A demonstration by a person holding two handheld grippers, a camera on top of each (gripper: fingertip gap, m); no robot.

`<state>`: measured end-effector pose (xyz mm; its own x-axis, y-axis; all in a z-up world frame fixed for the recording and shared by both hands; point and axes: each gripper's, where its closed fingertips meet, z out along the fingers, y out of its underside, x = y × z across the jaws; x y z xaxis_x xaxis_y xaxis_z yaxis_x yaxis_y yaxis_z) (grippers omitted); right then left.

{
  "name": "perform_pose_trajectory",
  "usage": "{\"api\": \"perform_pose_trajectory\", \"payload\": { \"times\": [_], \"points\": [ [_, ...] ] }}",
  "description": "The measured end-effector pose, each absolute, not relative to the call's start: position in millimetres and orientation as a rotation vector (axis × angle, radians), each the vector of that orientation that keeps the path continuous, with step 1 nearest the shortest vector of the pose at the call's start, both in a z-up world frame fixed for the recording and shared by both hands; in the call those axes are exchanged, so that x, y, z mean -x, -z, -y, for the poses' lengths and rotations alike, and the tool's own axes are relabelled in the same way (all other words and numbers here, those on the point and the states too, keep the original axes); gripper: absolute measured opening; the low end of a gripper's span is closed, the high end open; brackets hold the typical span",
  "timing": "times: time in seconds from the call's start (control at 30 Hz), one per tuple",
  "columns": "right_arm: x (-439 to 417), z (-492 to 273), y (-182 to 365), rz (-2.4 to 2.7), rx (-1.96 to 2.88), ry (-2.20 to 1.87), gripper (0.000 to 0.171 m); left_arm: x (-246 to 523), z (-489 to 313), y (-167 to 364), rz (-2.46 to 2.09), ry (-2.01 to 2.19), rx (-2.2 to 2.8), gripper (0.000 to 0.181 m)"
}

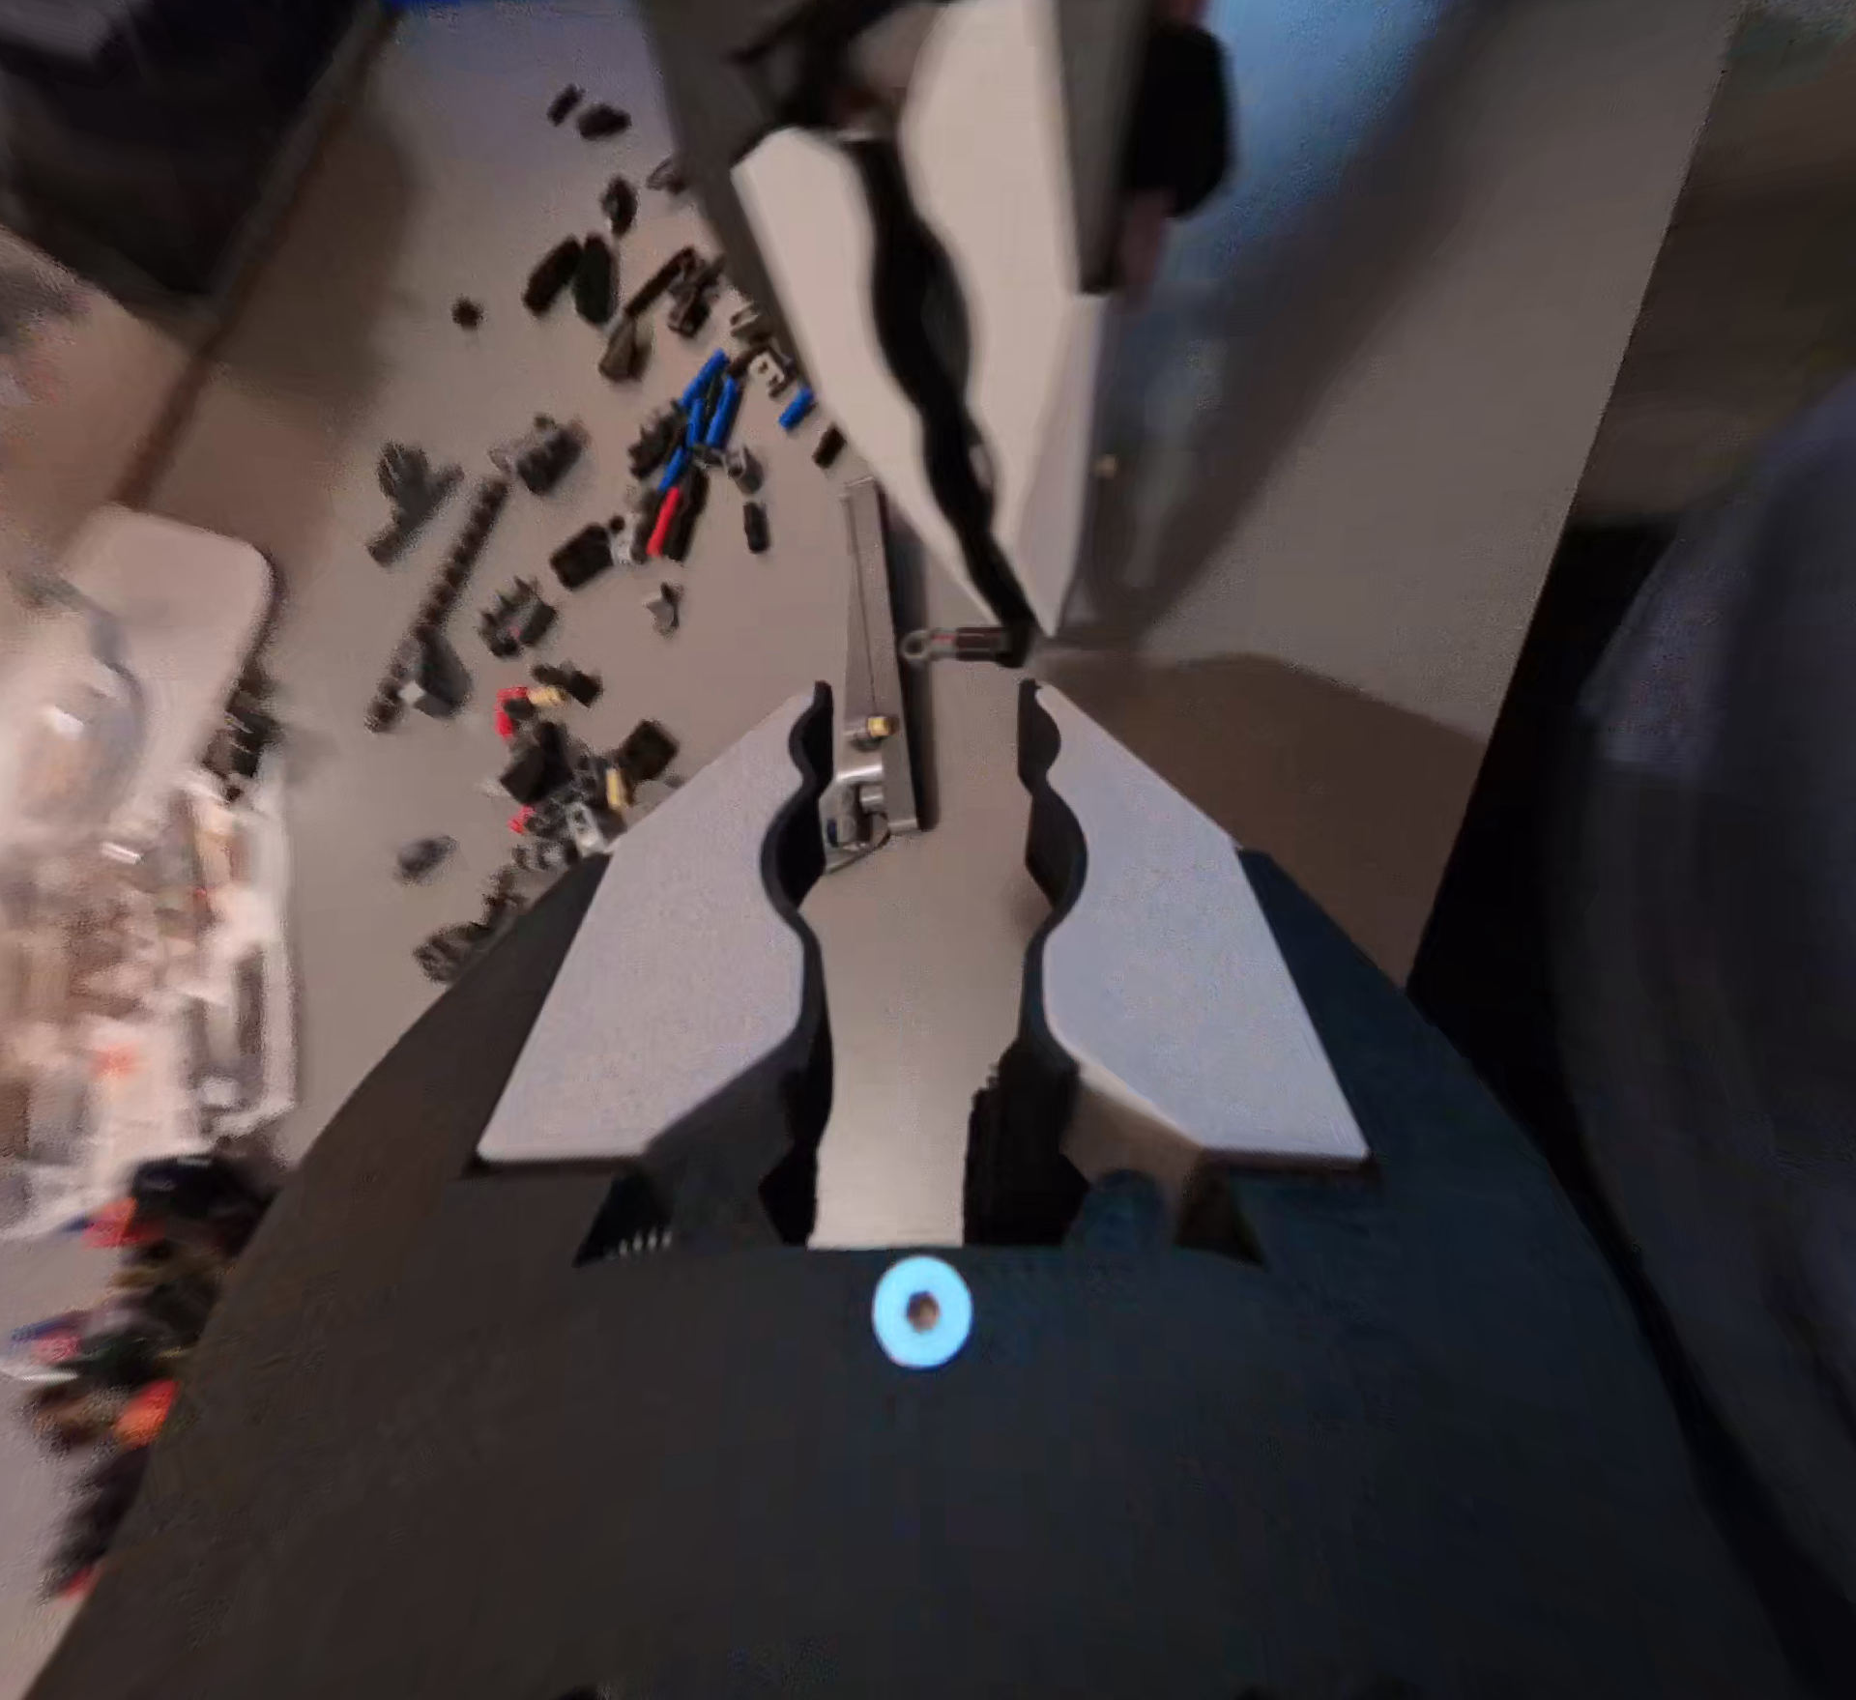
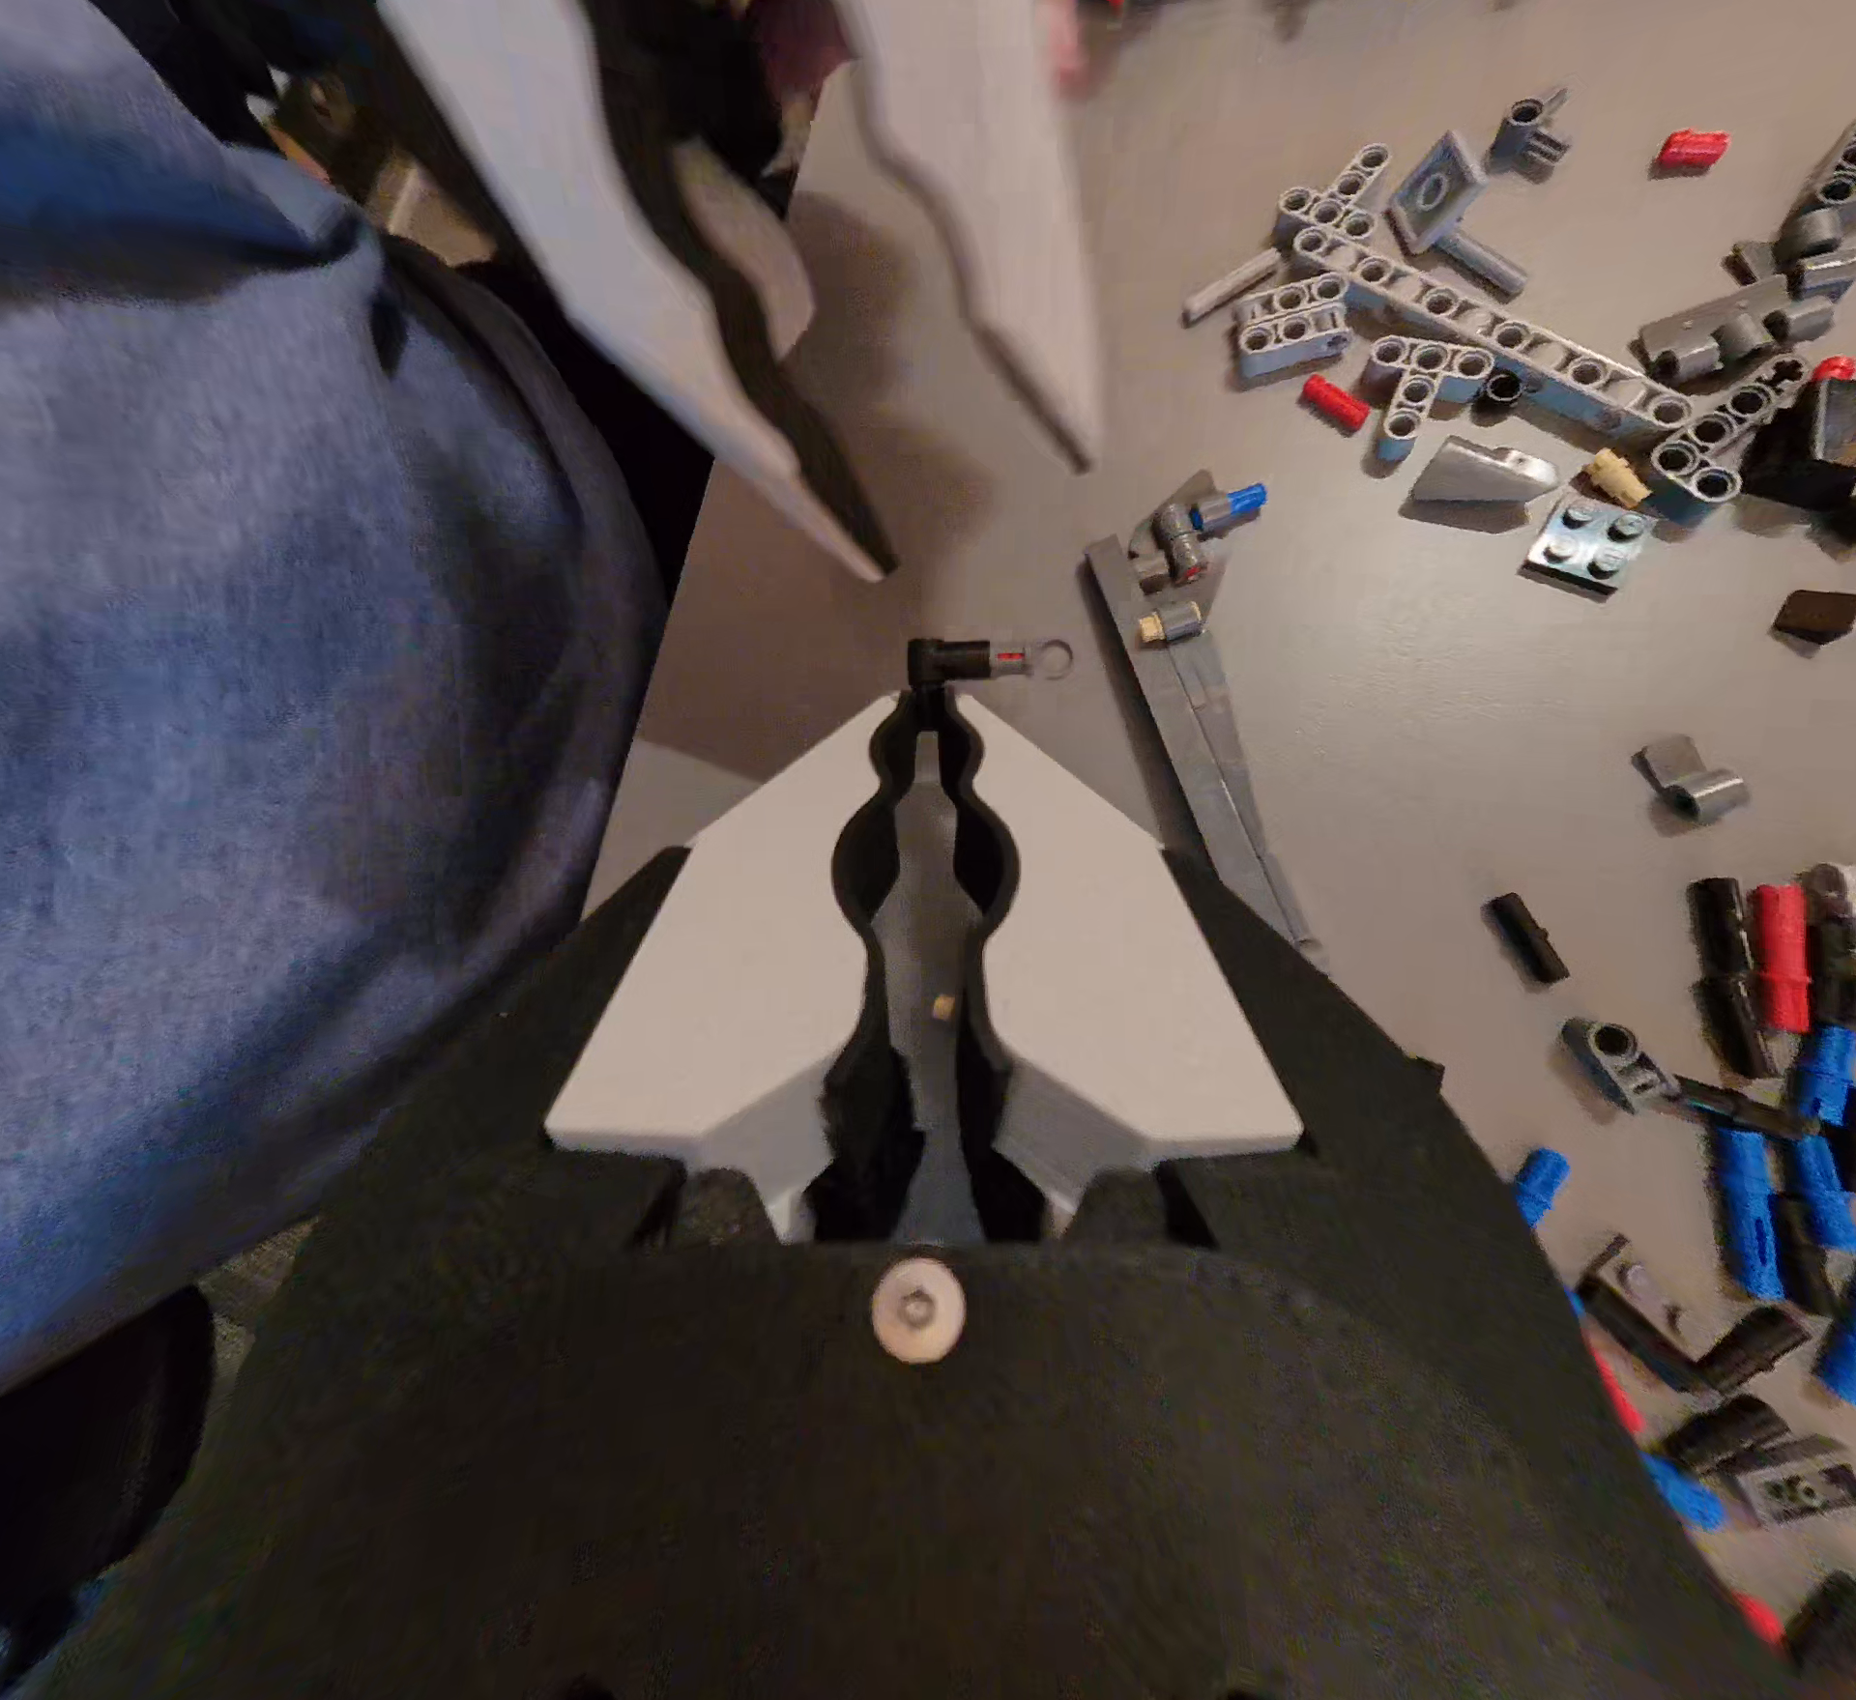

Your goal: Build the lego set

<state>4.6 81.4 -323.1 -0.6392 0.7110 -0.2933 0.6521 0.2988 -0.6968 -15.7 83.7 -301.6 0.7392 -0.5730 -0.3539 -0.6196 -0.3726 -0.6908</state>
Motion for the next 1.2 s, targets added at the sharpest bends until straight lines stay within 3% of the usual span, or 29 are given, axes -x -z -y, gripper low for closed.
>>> {"api": "perform_pose_trajectory", "payload": {
  "times": [0.23, 0.37, 0.6, 0.77, 1.03, 1.2],
  "points": [
    [-3, -79, 318, 2.445, 1.425, -1.417, 0.001, 8, -90, 311, -1.092, -0.542, 1.901, 0.023],
    [-2, -79, 319, 2.446, 1.476, -1.435, 0.001, 4, -91, 316, -1.175, -0.626, 1.848, 0.008],
    [0, -79, 318, 2.429, 1.498, -1.466, 0.002, 6, -92, 317, -1.160, -0.665, 1.835, 0.006],
    [8, -86, 295, 2.322, 1.409, -1.540, 0.017, 12, -91, 302, -0.922, -0.409, 1.902, 0.005],
    [17, -99, 289, 2.379, 1.122, -1.368, 0.013, 21, -92, 284, -0.427, 0.356, 1.920, 0.005],
    [26, -91, 293, 2.434, 0.996, -1.266, 0.009, 23, -94, 278, -0.315, 0.556, 1.865, 0.005]
  ]
}}
